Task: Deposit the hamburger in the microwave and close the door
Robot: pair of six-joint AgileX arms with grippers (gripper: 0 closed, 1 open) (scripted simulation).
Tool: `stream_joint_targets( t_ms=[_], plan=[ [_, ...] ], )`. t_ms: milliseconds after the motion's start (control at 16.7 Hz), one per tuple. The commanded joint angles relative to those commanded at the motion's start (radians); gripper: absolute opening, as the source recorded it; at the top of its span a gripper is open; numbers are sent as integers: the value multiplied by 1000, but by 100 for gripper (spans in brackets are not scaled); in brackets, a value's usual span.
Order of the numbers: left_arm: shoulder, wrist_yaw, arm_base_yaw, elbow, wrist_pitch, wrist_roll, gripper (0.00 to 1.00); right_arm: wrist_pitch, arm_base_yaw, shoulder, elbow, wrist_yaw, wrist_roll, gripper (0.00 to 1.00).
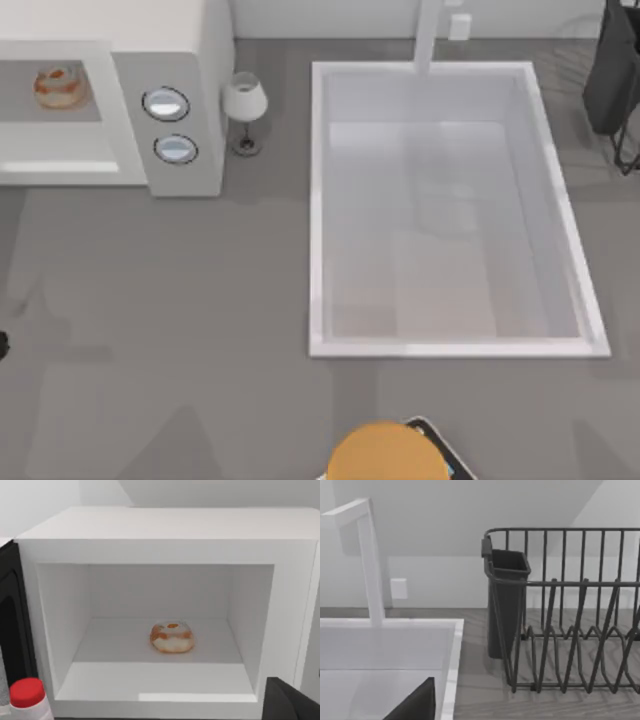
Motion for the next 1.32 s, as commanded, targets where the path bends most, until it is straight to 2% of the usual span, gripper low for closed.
stream_joint_targets(
  t_ms=[420,780,1020,1320],
  plan=[
    [-32,-171,-169,-2,-28,2,0,0,0,0,0,0,0,100],
    [-18,-168,-162,10,-38,13,0,0,0,0,0,0,0,100],
    [130,-86,-13,159,-134,147,0,0,0,0,0,0,0,100],
    [530,82,337,509,-367,422,0,0,0,0,0,0,0,100]
  ],
)
